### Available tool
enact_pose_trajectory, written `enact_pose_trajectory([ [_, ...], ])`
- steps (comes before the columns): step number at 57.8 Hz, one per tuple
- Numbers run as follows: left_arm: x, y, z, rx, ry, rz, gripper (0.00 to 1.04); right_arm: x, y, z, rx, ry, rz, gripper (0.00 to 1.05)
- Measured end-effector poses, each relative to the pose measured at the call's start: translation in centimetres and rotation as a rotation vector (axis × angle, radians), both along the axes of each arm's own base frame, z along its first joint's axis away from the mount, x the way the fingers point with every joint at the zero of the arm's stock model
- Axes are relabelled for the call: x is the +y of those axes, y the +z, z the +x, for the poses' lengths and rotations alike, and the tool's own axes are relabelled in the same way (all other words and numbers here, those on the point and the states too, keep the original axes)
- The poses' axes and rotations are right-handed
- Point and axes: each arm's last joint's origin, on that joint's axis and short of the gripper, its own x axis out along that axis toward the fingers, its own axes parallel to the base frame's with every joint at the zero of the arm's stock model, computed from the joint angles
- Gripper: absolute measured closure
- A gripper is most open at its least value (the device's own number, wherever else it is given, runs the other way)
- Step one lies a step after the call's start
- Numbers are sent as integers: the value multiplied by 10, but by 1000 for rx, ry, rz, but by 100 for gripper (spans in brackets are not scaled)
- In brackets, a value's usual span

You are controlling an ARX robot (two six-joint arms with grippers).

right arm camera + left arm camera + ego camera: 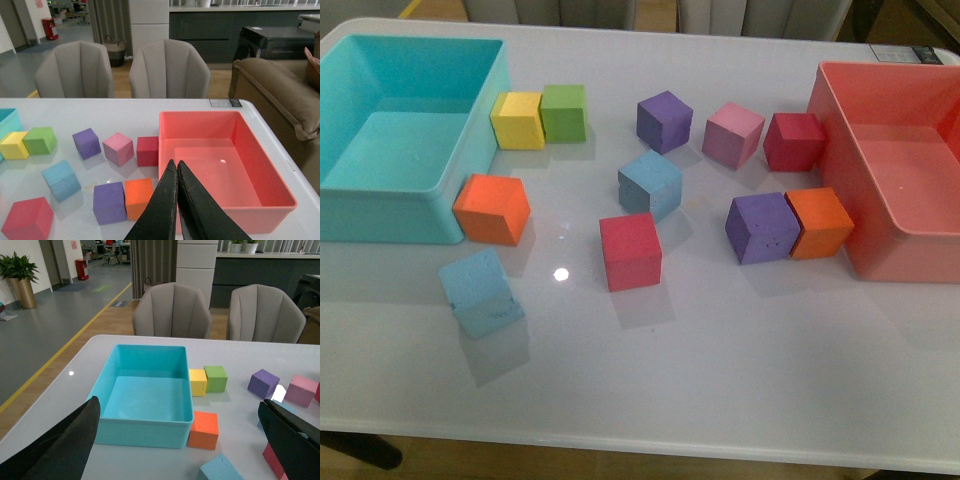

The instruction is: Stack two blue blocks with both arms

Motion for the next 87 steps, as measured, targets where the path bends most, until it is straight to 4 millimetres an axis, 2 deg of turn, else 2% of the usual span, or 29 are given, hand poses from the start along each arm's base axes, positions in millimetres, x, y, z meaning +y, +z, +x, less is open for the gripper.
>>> enact_pose_trajectory([
  [33,0,0,0,0,0,0,9,0,0,-14,-2,0,0,103],
  [41,0,0,0,0,0,0,9,0,-3,-24,9,0,0,103],
  [59,0,0,0,0,0,0,9,0,-3,-25,3,0,0,103],
  [72,0,0,0,1,1,0,9,0,-3,-25,3,0,0,64],
  [79,-6,1,5,447,192,-131,9,0,-3,-25,2,-1,0,41],
  [82,-11,0,13,521,195,-161,9,0,-3,-25,1,-1,0,32],
  [87,-19,1,31,549,179,-179,9,0,-3,-25,2,-1,0,18],
])
